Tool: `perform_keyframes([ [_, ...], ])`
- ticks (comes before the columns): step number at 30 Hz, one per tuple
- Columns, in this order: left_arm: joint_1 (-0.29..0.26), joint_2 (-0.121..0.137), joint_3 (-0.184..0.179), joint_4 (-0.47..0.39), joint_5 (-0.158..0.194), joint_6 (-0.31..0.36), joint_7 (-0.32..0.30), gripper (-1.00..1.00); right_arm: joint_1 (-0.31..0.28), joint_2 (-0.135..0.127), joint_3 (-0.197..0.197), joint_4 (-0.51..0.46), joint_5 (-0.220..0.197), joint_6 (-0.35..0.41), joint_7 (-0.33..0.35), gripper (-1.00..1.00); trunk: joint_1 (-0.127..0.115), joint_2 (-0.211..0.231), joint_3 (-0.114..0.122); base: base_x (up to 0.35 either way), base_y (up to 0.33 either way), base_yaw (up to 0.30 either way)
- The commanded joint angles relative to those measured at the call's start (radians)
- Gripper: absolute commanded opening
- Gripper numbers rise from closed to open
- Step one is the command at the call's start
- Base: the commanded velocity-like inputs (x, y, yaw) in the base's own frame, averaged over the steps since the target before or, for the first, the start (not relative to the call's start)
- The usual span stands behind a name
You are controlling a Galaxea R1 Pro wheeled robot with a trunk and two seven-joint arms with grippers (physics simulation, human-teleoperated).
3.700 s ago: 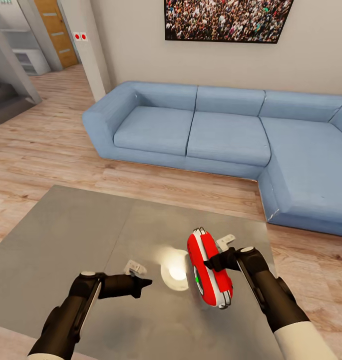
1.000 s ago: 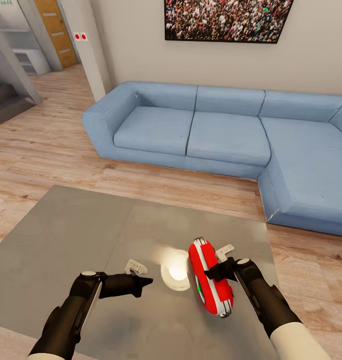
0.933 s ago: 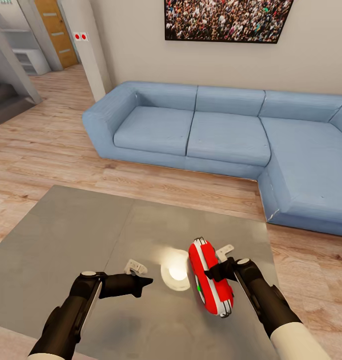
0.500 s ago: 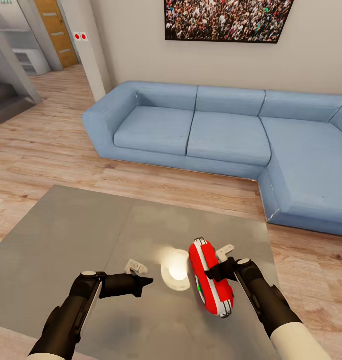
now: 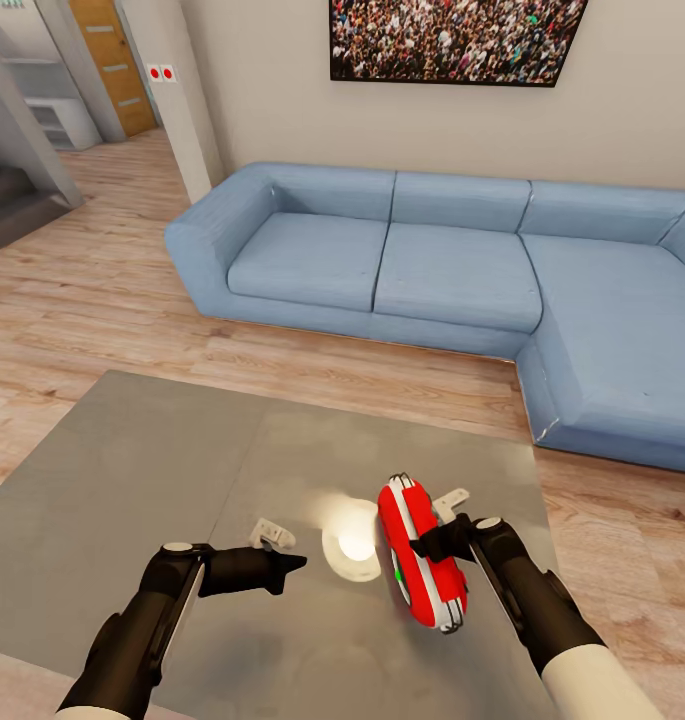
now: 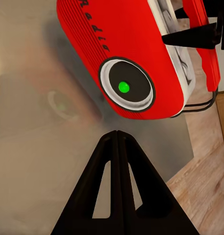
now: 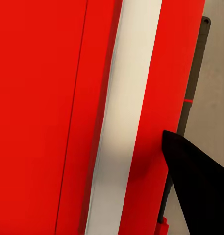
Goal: Turn on the radio receiver that's on the table in the living room.
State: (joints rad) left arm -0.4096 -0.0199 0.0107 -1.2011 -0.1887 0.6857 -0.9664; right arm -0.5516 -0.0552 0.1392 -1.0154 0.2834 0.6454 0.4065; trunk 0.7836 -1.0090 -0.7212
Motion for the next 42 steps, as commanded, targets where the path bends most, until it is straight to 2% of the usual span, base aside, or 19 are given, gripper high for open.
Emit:
perform_keyframes([
  [1, 0.0, 0.0, 0.0, 0.0, 0.0, 0.0, 0.0, -1.0, 0.0, 0.0, 0.0, 0.0, -0.003, 0.0, 0.0, -1.0, 0.0, 0.0, 0.0, 0.0, 0.0, 0.0],
  [13, 0.0, 0.0, 0.0, 0.0, 0.0, 0.0, 0.0, -1.0, 0.0, 0.0, -0.001, 0.0, -0.003, 0.002, 0.002, -1.0, 0.0, 0.0, 0.0, 0.0, 0.0, 0.0],
  [15, -0.006, -0.002, 0.0, -0.011, 0.003, 0.0, -0.002, -1.0, 0.001, 0.002, -0.007, -0.003, 0.011, 0.013, 0.005, -1.0, 0.0, 0.0, 0.0, 0.0, 0.0, 0.0],
  [20, -0.006, -0.002, 0.0, -0.04, 0.004, 0.001, -0.002, -1.0, 0.001, 0.002, -0.007, -0.005, 0.012, 0.016, 0.004, -1.0, 0.0, 0.0, 0.0, 0.0, 0.0, 0.0],
  [23, -0.006, -0.01, 0.0, -0.057, 0.003, 0.001, -0.002, -1.0, 0.001, -0.011, -0.005, -0.022, 0.015, 0.03, 0.002, -1.0, 0.0, 0.0, 0.0, 0.0, 0.0, 0.0],
  [30, -0.006, -0.011, 0.0, -0.071, 0.003, 0.002, -0.002, -1.0, 0.001, -0.014, -0.004, -0.061, 0.012, 0.063, 0.001, -1.0, 0.0, 0.0, 0.0, 0.0, 0.0, 0.0],
  [42, -0.006, -0.011, 0.0, -0.071, 0.002, 0.003, 0.0, -1.0, 0.001, -0.002, -0.002, -0.079, 0.012, 0.085, -0.023, -1.0, 0.0, 0.0, 0.0, 0.0, 0.0, 0.0],
])
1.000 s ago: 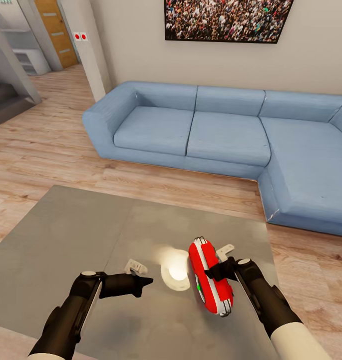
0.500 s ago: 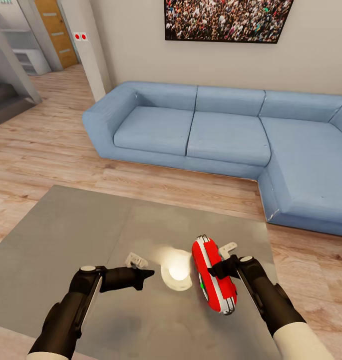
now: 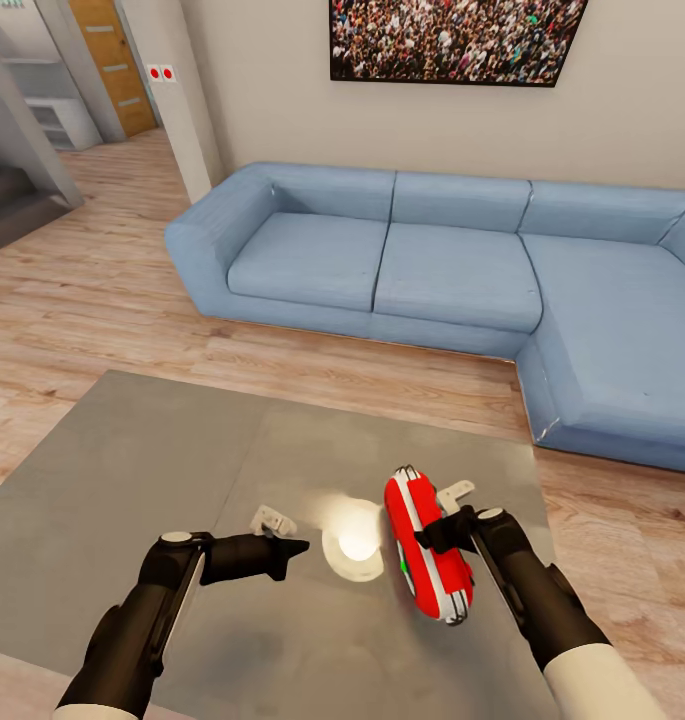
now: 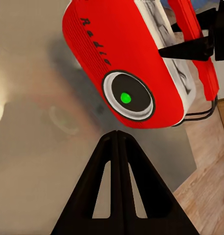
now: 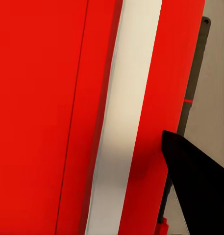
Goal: Turn on the radio receiver that's on the table in the living room.
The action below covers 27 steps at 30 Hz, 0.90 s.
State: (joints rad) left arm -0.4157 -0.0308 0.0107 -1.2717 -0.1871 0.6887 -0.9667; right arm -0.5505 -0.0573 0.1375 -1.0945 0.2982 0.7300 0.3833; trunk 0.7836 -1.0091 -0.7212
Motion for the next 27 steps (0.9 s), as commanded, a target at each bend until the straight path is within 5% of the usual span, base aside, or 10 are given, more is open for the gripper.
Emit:
perform_keyframes([
  [1, 0.0, 0.0, 0.0, 0.0, 0.0, 0.0, 0.0, -1.0, 0.0, 0.001, 0.0, 0.001, 0.0, 0.0, -0.006, -1.0, 0.0, 0.0, 0.0, 0.0, 0.0, 0.0],
  [27, 0.0, -0.001, 0.0, 0.0, 0.0, -0.001, 0.0, -1.0, 0.0, 0.005, -0.007, 0.085, 0.009, -0.016, -0.041, -1.0, 0.0, 0.0, 0.0, 0.0, 0.0, 0.0],
])
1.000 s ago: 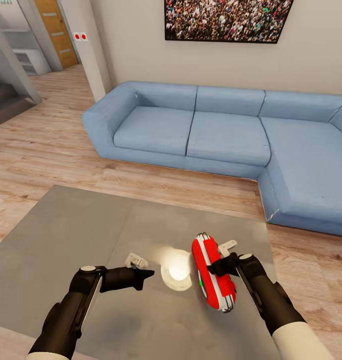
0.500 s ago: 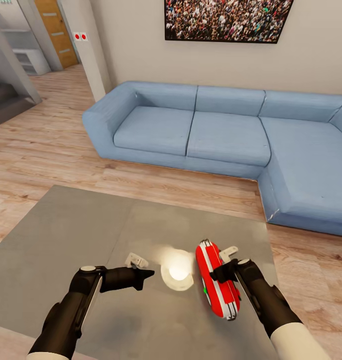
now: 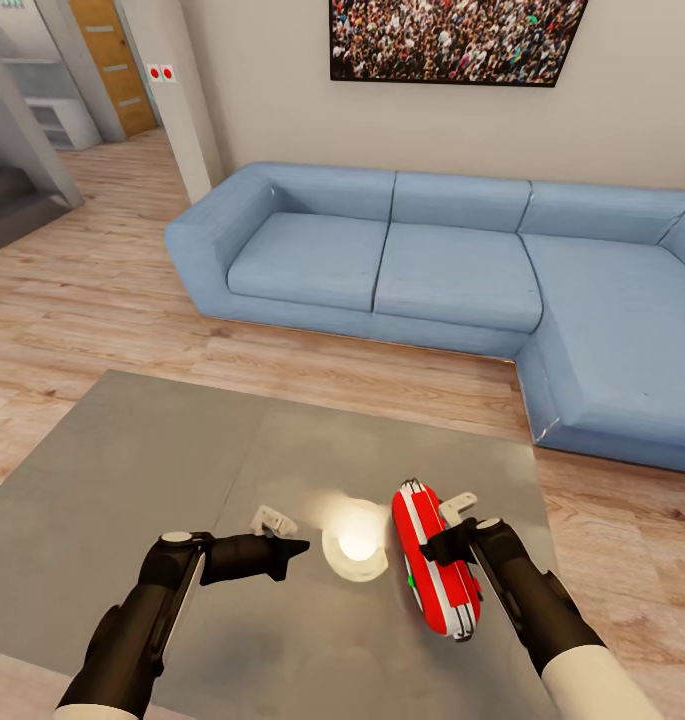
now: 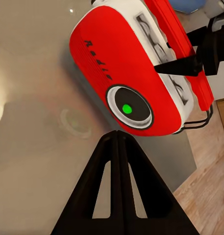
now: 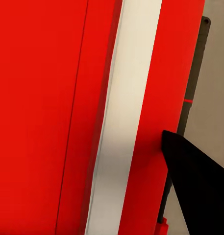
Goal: Turn on the radio receiver that's on the table in the living room.
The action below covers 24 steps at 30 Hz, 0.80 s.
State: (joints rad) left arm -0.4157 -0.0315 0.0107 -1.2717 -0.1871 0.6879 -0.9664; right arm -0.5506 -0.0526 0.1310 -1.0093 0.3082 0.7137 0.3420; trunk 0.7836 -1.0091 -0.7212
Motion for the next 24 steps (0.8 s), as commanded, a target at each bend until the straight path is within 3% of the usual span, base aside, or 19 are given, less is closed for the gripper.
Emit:
perform_keyframes([
  [1, 0.0, 0.0, 0.0, 0.0, 0.0, 0.0, 0.0, -1.0, 0.0, 0.0, 0.0, 0.0, -0.001, 0.0, 0.0, -1.0, 0.0, 0.0, 0.0, 0.0, 0.0, 0.0],
  [11, 0.0, -0.001, 0.0, 0.0, 0.0, 0.001, 0.0, -1.0, 0.0, 0.0, -0.001, 0.0, -0.001, 0.0, 0.0, -1.0, 0.0, 0.0, 0.0, 0.0, 0.0, 0.0],
  [12, 0.0, -0.002, 0.0, 0.0, 0.0, 0.0, 0.0, -1.0, 0.0, 0.0, -0.001, 0.0, -0.001, 0.0, 0.0, 1.0, 0.0, 0.0, 0.0, 0.0, 0.0, 0.0],
  [24, 0.0, -0.004, 0.0, 0.0, 0.0, 0.001, 0.0, -1.0, 0.0, 0.0, -0.001, 0.001, -0.001, 0.0, 0.0, 1.0, 0.0, 0.0, 0.0, 0.0, 0.0, 0.0],
])
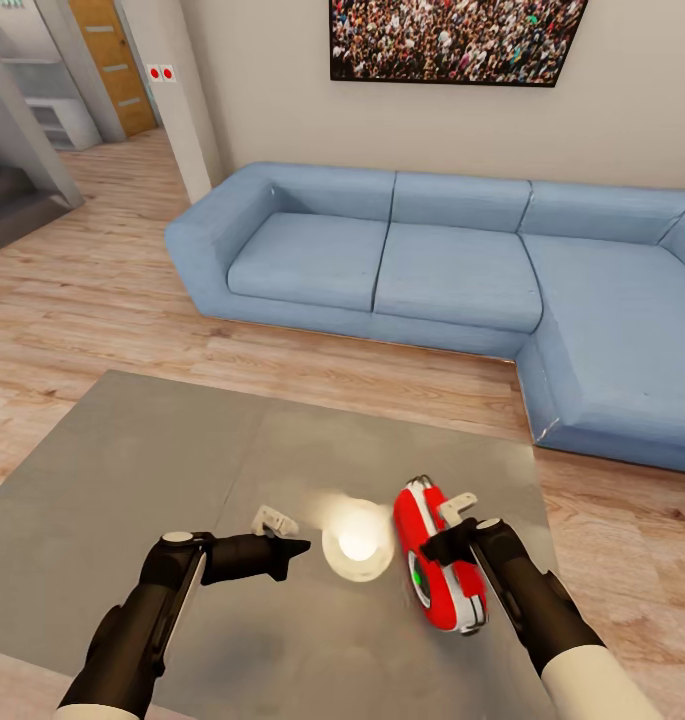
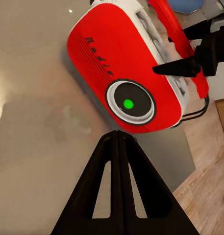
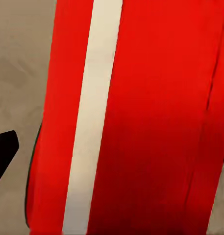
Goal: Turn on the radio receiver that's on the table in the living room.
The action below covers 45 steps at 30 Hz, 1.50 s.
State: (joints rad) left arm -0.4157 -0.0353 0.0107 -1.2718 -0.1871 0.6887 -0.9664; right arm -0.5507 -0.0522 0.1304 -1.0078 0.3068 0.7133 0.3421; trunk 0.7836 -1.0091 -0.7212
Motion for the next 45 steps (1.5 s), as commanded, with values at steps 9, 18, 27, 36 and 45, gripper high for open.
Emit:
perform_keyframes([
  [9, 0.0, 0.0, 0.0, 0.0, -0.001, 0.0, 0.0, -1.0, 0.0, 0.0, 0.0, 0.0, 0.001, 0.0, 0.0, 1.0, 0.0, 0.0, 0.0, 0.0, 0.0, 0.0],
  [18, 0.0, 0.0, 0.0, 0.0, -0.002, 0.0, 0.0, -1.0, 0.0, -0.001, 0.001, -0.001, 0.004, 0.001, 0.002, 1.0, 0.0, 0.0, 0.0, 0.0, 0.0, 0.0],
  [27, 0.0, 0.0, 0.0, -0.001, -0.001, 0.0, 0.0, -1.0, 0.0, -0.003, 0.002, -0.028, 0.004, 0.004, 0.012, 1.0, 0.0, 0.0, 0.0, 0.0, 0.0, 0.0],
  [36, 0.0, 0.0, 0.0, -0.007, 0.0, 0.0, -0.001, -1.0, 0.0, -0.031, 0.008, -0.362, -0.001, 0.204, 0.055, 1.0, 0.0, 0.0, 0.0, 0.0, 0.0, 0.0],
  [45, 0.0, 0.0, 0.0, -0.009, -0.001, 0.018, -0.001, -1.0, 0.013, -0.071, 0.007, -0.473, -0.003, 0.281, 0.096, 1.0, 0.0, 0.0, 0.0, 0.0, 0.0, 0.0],
])
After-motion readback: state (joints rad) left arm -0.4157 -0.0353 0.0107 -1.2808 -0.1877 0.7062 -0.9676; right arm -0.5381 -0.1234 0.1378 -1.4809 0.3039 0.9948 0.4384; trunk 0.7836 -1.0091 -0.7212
